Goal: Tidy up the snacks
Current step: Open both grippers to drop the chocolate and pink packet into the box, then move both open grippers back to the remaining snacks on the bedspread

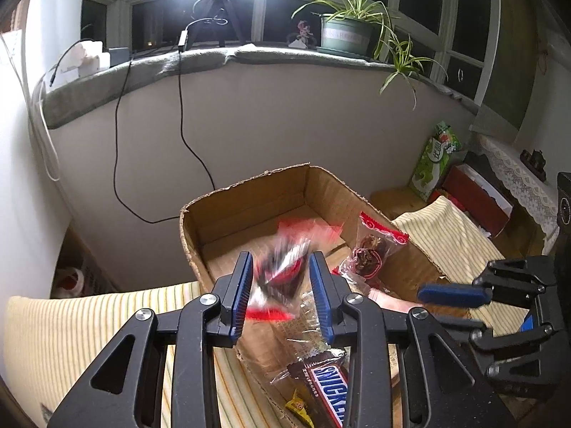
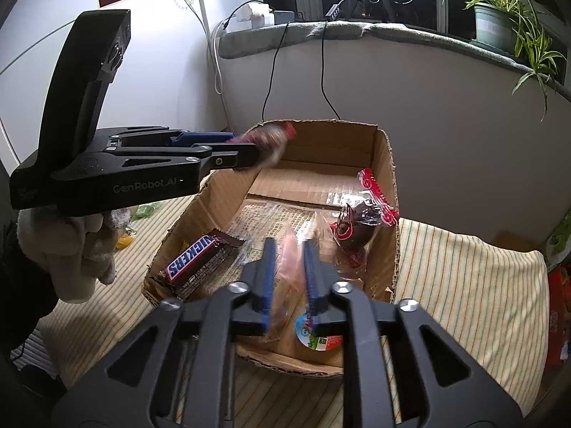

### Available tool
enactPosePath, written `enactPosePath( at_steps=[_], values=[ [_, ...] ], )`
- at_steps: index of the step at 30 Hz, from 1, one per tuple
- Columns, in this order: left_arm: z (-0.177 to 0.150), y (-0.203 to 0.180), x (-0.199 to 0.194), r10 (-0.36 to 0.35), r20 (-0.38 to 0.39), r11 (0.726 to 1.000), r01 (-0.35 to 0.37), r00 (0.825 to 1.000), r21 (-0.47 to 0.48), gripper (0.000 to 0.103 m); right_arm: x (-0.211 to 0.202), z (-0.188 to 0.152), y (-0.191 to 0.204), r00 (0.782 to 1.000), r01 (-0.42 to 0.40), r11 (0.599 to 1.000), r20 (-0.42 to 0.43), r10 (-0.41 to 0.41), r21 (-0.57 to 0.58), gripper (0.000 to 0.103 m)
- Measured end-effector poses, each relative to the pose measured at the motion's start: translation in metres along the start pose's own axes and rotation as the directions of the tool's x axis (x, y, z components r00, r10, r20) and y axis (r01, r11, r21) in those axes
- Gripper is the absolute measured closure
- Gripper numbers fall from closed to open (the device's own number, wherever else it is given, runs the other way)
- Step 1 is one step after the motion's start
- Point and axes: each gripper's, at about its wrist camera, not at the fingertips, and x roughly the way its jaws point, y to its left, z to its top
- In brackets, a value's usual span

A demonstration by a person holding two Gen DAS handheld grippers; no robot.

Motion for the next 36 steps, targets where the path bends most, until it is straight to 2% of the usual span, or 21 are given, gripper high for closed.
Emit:
enactPosePath(
  at_steps=[2,6,8,11,14,17,24,25,29,36],
  values=[
    [0.0,0.0,0.0,0.003,0.003,1.0,-0.003,1.0,0.0,0.061,-0.001,0.0,0.002,1.0,0.008,1.0,0.007,-0.008,-0.007,0.058],
    [0.001,0.001,-0.003,0.008,0.011,1.0,-0.007,1.0,-0.006,0.057,-0.003,0.001,0.004,1.0,0.018,1.0,0.015,-0.017,-0.016,0.049],
    [0.0,0.001,-0.005,0.01,0.014,1.0,-0.01,1.0,-0.005,0.052,-0.003,0.001,0.006,1.0,0.024,0.999,0.018,-0.023,-0.022,0.037],
    [0.0,0.001,-0.009,0.009,0.018,1.0,-0.009,1.0,-0.001,0.05,-0.005,0.001,0.007,0.999,0.025,0.999,0.027,-0.025,-0.02,0.031],
    [-0.001,0.0,-0.013,0.011,0.021,1.0,-0.012,1.0,0.001,0.05,-0.006,0.0,0.008,0.999,0.027,1.0,0.03,-0.026,-0.009,0.026],
    [-0.001,0.0,-0.02,0.012,0.03,1.0,-0.012,0.999,0.0,0.046,-0.008,-0.001,0.01,0.999,0.023,1.0,0.028,-0.023,0.006,0.025],
    [-0.007,0.001,-0.039,0.018,0.051,1.0,-0.017,0.999,-0.005,0.046,-0.015,-0.002,0.017,0.999,0.011,0.999,0.037,-0.013,0.038,0.025],
    [-0.008,0.002,-0.042,0.019,0.053,1.0,-0.019,0.998,-0.006,0.046,-0.016,-0.002,0.019,0.999,0.011,0.999,0.04,-0.013,0.037,0.024],
    [-0.013,0.006,-0.056,0.028,0.064,1.0,-0.027,0.998,-0.015,0.046,-0.021,-0.001,0.03,0.999,0.022,1.0,0.045,-0.022,0.012,0.009],
    [-0.027,0.023,-0.084,0.052,0.083,0.998,-0.048,0.995,-0.043,0.045,-0.027,0.0,0.058,0.999,0.045,0.998,0.029,-0.044,-0.032,0.007]
  ],
)
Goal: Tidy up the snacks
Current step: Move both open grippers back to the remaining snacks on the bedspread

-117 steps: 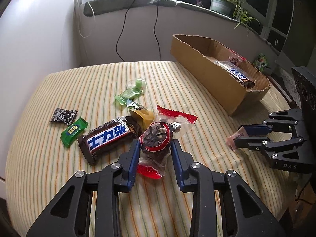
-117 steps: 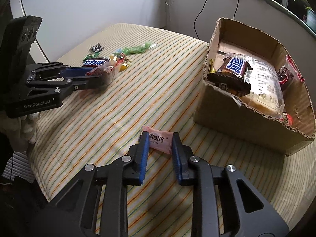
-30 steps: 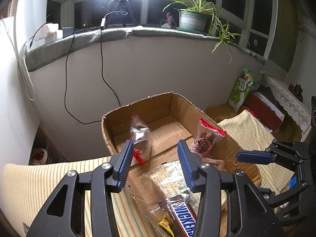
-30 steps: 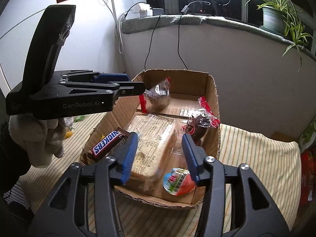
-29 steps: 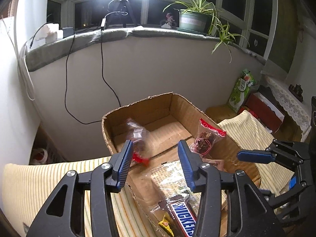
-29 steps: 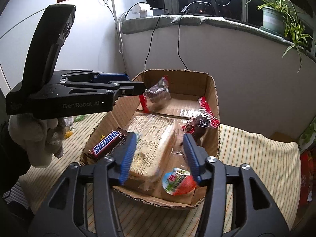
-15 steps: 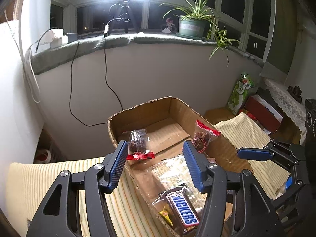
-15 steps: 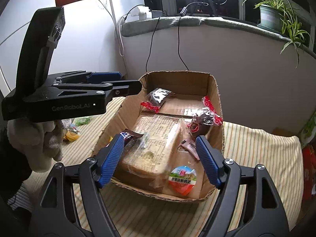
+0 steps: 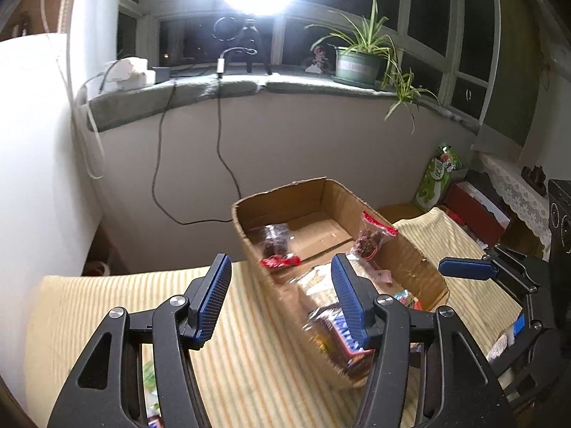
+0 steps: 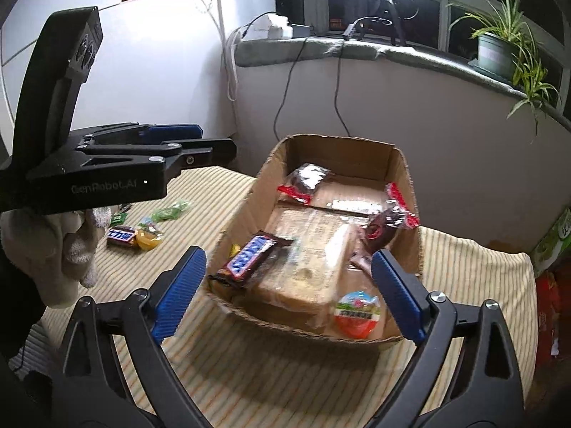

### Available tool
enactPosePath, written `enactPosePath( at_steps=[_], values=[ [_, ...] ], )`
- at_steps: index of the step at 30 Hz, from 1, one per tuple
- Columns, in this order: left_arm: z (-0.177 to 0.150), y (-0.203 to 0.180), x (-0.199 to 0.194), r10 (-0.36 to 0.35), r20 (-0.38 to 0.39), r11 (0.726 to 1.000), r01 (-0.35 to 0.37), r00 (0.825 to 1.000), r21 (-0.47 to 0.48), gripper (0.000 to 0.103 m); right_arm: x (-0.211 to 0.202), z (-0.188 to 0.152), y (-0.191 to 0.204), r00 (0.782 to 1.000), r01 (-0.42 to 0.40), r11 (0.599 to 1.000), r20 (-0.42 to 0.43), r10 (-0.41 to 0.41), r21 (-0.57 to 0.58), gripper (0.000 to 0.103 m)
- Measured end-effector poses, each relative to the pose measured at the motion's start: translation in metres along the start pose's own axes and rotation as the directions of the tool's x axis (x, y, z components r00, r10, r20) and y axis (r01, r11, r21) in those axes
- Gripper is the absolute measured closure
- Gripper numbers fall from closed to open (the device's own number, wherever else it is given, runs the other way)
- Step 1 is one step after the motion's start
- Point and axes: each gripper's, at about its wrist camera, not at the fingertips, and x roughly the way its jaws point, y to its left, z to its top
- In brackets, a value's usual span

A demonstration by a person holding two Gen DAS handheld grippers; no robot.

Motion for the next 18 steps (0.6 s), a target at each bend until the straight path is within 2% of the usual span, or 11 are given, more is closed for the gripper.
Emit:
enactPosePath(
  at_steps=[9,18],
  values=[
    [-0.028,0.053,-0.038,0.078,-0.001,0.995,-0.077,0.997,-0.068,0.045,-0.003,0.001,0.043,0.998,-0.053,0.998,-0.016,0.053,-0.026,0.007],
    [-0.081,0.129,-0.069,0.165,-0.065,0.96,-0.176,0.984,-0.218,0.046,0.008,-0.005,0.1,0.988,-0.156,0.979,-0.04,0.152,-0.131,0.007]
  ],
)
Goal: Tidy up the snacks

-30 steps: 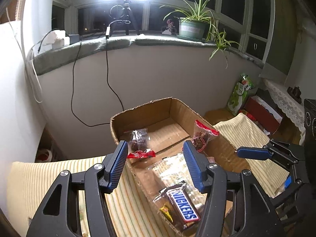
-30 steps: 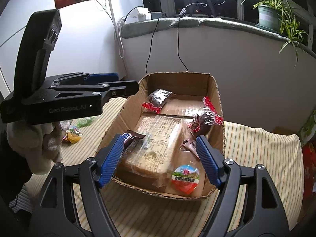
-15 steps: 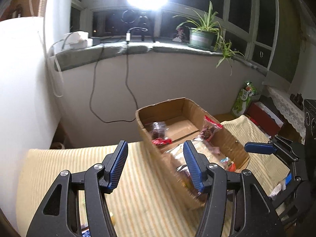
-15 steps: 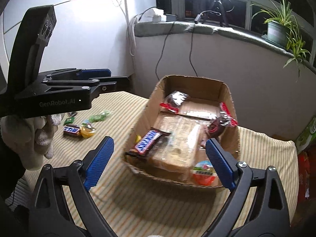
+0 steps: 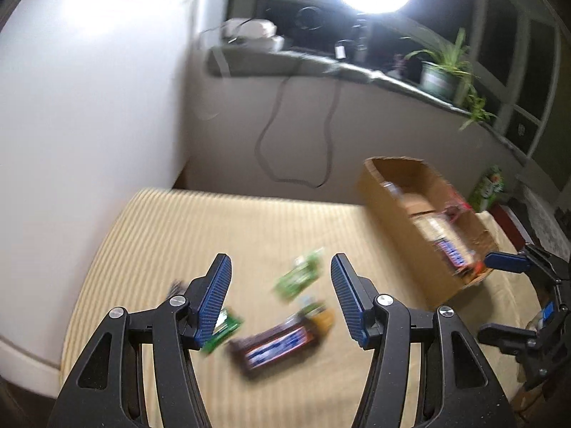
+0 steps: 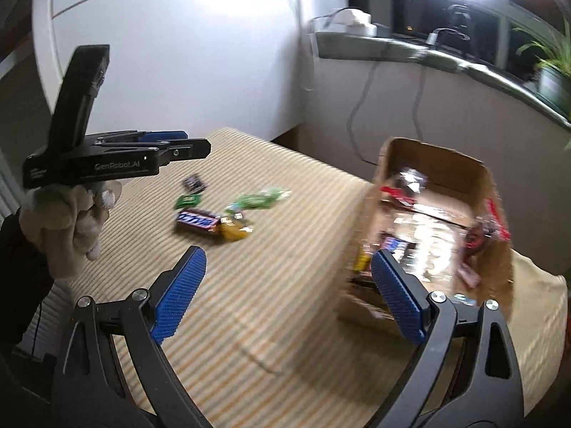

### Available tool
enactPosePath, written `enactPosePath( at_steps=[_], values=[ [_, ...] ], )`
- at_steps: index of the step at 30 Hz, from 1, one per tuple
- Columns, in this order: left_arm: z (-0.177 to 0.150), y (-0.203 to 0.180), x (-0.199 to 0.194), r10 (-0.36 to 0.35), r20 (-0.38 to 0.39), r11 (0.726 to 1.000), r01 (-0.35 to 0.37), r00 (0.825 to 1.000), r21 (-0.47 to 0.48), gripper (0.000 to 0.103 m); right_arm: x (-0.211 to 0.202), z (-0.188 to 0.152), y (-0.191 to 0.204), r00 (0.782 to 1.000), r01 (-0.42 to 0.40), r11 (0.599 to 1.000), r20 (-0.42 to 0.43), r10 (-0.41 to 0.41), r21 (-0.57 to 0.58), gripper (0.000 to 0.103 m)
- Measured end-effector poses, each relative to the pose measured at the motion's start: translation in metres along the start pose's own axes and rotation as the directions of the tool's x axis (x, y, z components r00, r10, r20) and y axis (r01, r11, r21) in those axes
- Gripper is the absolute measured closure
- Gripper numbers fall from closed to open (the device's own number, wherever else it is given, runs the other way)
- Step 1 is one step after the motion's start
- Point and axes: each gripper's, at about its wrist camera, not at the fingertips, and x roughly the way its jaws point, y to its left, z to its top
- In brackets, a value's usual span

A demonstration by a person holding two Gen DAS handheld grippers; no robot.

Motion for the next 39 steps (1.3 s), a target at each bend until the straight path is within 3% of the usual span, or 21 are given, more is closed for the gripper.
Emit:
enactPosePath(
  at_steps=[6,10,16,26,36,39],
  values=[
    [-0.032,0.032,0.002,0.009,-0.06,0.998,-0.013,0.998,-0.062,0.047,0.027,0.001,0.026,0.998,-0.057,0.997,-0.035,0.055,-0.049,0.01],
    [-0.048,0.031,0.002,-0.029,-0.088,0.999,0.025,0.996,-0.045,0.051,0.049,0.005,0.03,0.995,-0.073,0.997,-0.069,0.072,-0.017,0.022],
    [-0.048,0.013,0.017,-0.093,-0.131,0.995,0.097,0.987,0.023,0.051,0.088,0.011,0.025,0.985,-0.106,0.991,-0.129,0.117,0.087,0.038],
    [-0.044,0.016,0.042,-0.141,-0.209,0.986,0.157,0.968,0.06,0.051,0.131,0.012,0.027,0.964,-0.148,0.979,-0.202,0.175,0.142,0.054],
    [-0.059,0.001,0.047,-0.089,-0.263,0.973,0.14,0.961,0.183,0.051,0.151,0.017,0.026,0.96,-0.139,0.979,-0.222,0.171,0.151,0.058],
    [-0.059,0.002,0.05,-0.067,-0.259,0.975,0.118,0.963,0.188,0.062,0.156,0.021,0.029,0.961,-0.131,0.982,-0.225,0.159,0.137,0.058]
  ],
)
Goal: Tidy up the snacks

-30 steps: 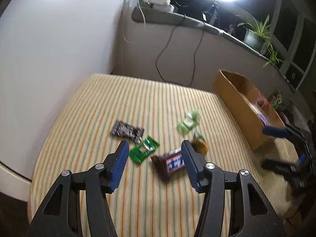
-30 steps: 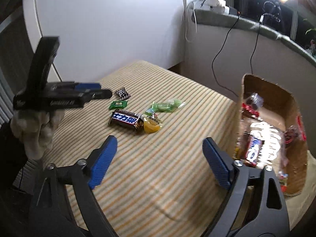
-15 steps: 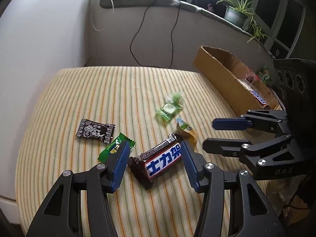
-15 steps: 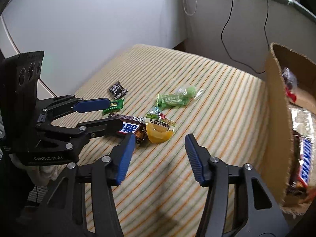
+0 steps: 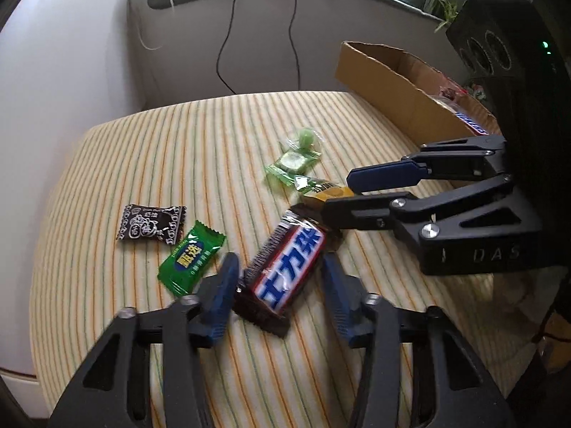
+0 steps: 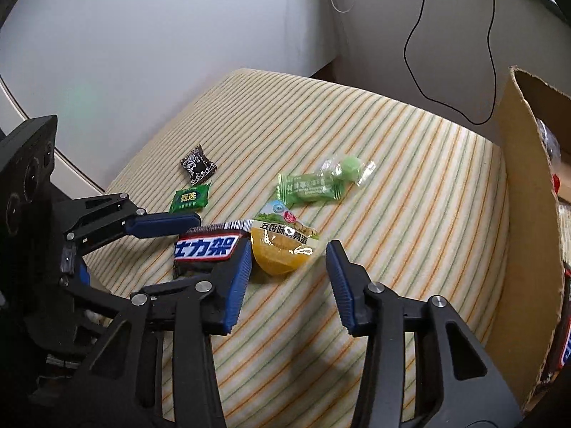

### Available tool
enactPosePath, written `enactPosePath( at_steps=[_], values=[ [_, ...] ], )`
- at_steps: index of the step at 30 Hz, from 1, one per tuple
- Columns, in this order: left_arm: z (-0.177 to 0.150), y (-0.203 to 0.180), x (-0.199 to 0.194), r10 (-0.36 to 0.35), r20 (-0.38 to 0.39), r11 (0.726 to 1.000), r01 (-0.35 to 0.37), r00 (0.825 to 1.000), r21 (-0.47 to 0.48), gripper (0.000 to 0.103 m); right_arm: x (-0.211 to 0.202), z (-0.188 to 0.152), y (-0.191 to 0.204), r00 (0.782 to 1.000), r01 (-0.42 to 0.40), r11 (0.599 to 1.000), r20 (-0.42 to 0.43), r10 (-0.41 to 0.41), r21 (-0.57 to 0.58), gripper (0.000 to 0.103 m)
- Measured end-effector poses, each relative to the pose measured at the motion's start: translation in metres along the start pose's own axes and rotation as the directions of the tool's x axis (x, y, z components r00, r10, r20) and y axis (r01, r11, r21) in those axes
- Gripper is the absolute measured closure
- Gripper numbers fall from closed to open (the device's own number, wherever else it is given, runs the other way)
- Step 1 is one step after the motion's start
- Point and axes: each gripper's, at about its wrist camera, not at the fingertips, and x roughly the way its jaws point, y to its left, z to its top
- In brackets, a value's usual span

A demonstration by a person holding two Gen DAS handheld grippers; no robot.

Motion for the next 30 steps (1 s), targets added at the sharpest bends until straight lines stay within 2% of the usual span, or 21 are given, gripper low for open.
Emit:
enactPosePath(
  at_steps=[7,15,24,30],
  values=[
    [-0.003,0.002,-0.002,0.002,0.012,1.0,-0.002,1.0,-0.025,0.071,0.011,0.01,0.003,1.0,0.021,1.0,-0.011,-0.021,-0.014,0.06],
    [-0.007,0.001,-0.012,0.03,0.029,0.998,-0.029,0.999,-0.058,0.074,0.009,0.007,0.008,0.999,0.036,0.999,0.004,-0.035,-0.032,0.061],
    [-0.001,-0.004,-0.032,0.034,0.081,0.997,-0.028,0.996,-0.072,0.076,-0.028,0.003,0.003,0.997,0.02,1.0,0.077,-0.019,-0.008,0.061],
    [0.015,-0.019,-0.04,0.023,0.118,0.998,-0.016,0.993,-0.055,0.076,-0.066,0.002,-0.005,0.989,0.03,1.0,0.143,-0.029,-0.004,0.061]
  ],
)
